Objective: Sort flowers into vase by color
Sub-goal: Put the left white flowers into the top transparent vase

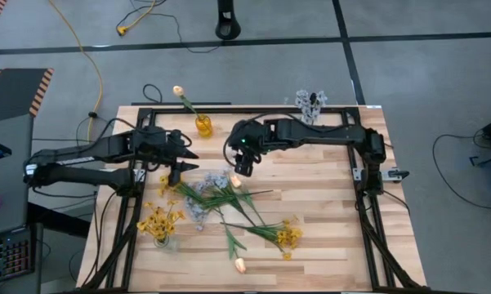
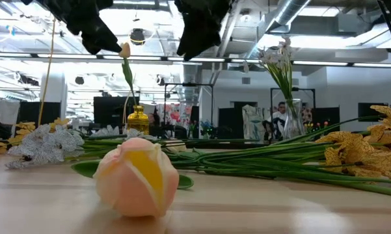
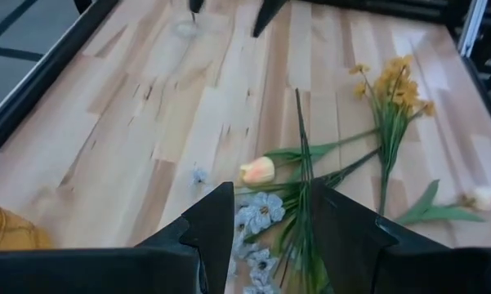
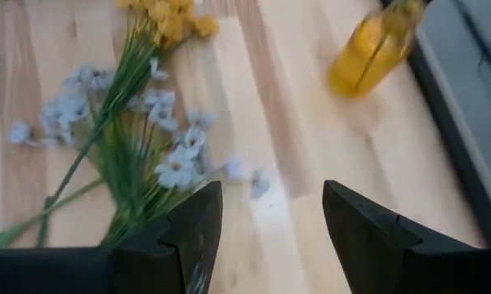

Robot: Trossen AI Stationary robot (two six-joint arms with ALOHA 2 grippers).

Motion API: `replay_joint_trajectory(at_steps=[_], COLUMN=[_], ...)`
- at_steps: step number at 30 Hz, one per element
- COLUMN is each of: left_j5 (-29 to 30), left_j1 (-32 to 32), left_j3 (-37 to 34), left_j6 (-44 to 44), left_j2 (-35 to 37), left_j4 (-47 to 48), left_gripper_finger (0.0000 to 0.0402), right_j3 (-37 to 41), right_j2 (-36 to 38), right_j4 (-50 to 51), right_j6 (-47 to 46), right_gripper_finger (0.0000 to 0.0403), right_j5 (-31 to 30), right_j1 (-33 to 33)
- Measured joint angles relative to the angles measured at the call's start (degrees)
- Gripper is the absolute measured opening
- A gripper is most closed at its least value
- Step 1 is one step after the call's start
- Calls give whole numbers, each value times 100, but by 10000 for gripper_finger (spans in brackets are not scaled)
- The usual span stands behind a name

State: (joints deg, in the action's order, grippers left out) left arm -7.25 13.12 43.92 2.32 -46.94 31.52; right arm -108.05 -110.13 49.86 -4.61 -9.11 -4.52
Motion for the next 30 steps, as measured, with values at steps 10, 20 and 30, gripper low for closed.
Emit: replay_joint_trajectory(at_steps=[10, 20, 30], left_j5=[39, 50, 48], left_j1=[0, 0, -1], left_j3=[-2, -2, -7], left_j6=[-276, -318, -192], left_j2=[-192, -182, -182], left_j4=[-26, -15, -4], left_gripper_finger=[146, 146, 146], right_j3=[0, 15, 20], right_j2=[-26, -419, -1112], right_j4=[907, 873, 558], right_j6=[-1273, -853, -381], right_gripper_finger=[240, 240, 240], right_j5=[3, 29, 129], right_j1=[450, 957, 1159])
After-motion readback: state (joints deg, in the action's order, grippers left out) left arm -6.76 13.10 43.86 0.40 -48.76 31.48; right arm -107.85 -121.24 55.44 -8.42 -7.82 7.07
